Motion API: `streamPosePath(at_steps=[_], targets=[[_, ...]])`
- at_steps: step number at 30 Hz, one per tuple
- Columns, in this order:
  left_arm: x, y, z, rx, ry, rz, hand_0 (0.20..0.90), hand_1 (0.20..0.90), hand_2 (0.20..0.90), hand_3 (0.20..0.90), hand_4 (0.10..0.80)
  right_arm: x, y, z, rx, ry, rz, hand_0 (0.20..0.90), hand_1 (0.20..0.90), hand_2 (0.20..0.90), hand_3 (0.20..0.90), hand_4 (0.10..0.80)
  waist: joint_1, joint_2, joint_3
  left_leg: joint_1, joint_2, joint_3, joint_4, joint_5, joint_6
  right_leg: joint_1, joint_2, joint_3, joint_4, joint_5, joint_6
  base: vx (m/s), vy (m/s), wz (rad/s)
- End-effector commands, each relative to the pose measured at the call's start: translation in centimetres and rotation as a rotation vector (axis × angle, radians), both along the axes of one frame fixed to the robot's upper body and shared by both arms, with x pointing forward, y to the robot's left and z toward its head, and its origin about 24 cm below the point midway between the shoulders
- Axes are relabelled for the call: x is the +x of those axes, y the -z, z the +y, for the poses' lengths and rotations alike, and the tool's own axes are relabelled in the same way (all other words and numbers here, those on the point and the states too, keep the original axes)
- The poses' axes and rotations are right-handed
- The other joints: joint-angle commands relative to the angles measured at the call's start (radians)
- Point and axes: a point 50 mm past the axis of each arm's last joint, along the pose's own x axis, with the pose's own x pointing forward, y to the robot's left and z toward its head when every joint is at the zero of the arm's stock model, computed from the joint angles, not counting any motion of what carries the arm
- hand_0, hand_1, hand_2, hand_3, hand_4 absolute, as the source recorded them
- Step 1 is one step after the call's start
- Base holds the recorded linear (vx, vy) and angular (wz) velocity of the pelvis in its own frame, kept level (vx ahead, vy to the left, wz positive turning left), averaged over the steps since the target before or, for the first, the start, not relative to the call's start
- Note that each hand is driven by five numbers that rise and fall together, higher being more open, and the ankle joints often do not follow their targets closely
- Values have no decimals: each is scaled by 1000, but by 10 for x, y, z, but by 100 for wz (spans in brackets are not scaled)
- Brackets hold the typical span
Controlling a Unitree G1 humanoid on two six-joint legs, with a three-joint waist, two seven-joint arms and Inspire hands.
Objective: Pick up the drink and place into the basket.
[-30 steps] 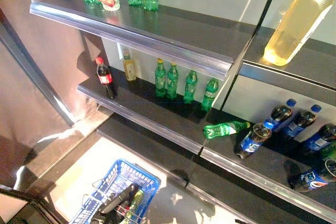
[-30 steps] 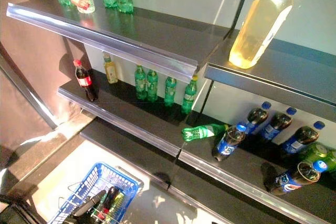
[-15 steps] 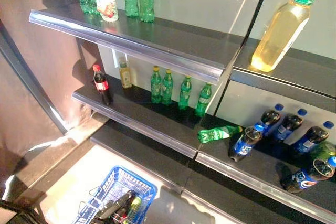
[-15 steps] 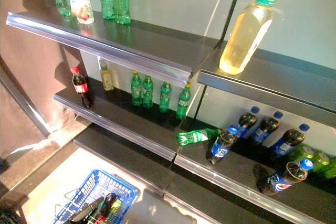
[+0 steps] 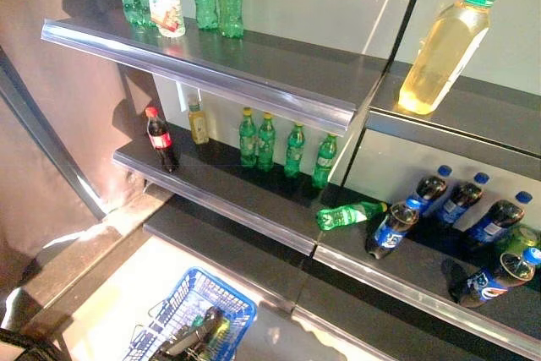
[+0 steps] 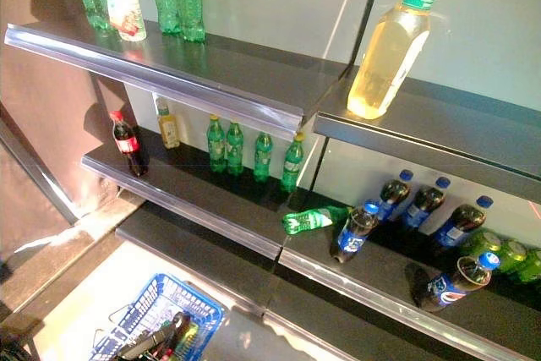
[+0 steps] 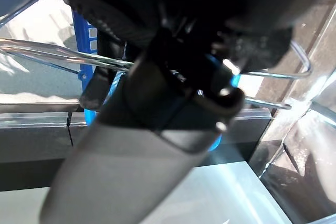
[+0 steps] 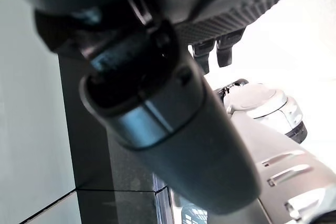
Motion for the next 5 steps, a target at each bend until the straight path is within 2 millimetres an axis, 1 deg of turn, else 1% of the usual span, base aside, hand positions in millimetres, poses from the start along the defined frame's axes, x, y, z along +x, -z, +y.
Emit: streamPosePath(at_steps=[1,5], targets=[[38,-17,12,79,159,-180,300,300,300,200,100,25,-10,-28,-70,59,-55,900,900,900,900,800,38,99,25,73,-61,-54,8,-159,61,-49,95,-42,-10,50,-60,-26,-1,-3],[41,-17,8,75,175,-186,300,300,300,200,100,28,-9,-26,-67,58,-61,900,900,900,900,800,36,99,27,72,-62,-56,8,-159,61,-52,96,-36,-7,48,-61,0,0,0]])
